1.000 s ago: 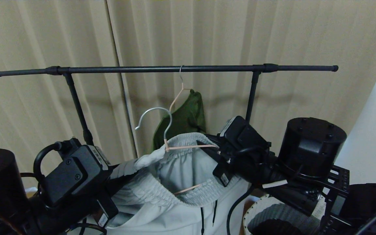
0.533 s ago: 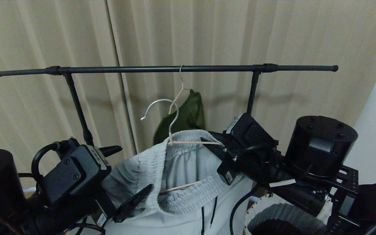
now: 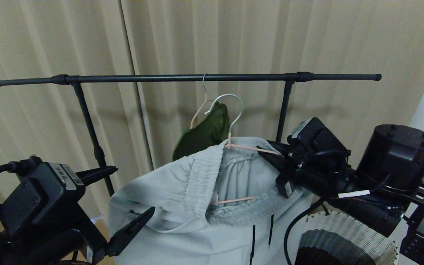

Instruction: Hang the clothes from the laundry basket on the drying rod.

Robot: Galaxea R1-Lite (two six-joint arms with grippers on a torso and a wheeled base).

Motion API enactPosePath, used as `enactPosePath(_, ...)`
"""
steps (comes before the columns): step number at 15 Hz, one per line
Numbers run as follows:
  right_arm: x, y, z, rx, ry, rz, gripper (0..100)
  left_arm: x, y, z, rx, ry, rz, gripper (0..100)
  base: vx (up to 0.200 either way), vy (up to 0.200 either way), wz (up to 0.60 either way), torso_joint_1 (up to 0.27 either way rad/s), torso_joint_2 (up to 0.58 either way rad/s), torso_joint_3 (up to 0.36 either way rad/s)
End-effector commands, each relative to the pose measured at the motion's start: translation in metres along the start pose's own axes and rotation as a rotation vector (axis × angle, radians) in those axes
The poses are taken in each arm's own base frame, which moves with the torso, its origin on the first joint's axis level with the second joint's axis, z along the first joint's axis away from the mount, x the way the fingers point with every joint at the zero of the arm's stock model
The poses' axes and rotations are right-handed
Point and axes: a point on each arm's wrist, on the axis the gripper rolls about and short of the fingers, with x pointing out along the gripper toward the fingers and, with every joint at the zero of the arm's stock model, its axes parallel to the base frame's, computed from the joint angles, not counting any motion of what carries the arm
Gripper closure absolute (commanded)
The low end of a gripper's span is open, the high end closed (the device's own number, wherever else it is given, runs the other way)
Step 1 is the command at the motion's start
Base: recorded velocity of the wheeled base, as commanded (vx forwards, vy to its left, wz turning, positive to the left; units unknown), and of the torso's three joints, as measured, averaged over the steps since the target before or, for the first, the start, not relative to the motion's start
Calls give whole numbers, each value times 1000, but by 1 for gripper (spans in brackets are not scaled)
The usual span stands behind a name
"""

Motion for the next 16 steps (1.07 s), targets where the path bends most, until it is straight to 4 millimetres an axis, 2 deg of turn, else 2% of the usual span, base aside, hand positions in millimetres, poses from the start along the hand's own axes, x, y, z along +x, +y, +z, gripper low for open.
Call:
enactPosePath(1, -9, -11, 5, 4, -19, -40, 100, -11, 3, -2, -14, -19, 25, 0, 0, 0, 0, 0, 0, 0)
enactPosePath(4, -16, -23, 9, 7, -33, -81, 100, -19, -1, -16, -32, 19, 28, 0, 0, 0, 0, 0, 0, 0)
enactPosePath(7, -23, -29, 16, 8, -62, -102, 100, -23, 5, -36, -41, 111, 95, 0, 0, 0, 0, 0, 0, 0)
enactPosePath(13, -31, -29, 24, 9, -96, -101, 100, -13, 6, -38, -53, 148, 89, 0, 0, 0, 0, 0, 0, 0)
enactPosePath(14, -31, -28, 25, 9, -98, -100, 100, -12, 6, -38, -51, 149, 89, 100, 0, 0, 0, 0, 0, 0)
enactPosePath(16, -33, -29, 27, 9, -106, -100, 100, -6, 6, -39, -53, 167, 80, 100, 0, 0, 0, 0, 0, 0)
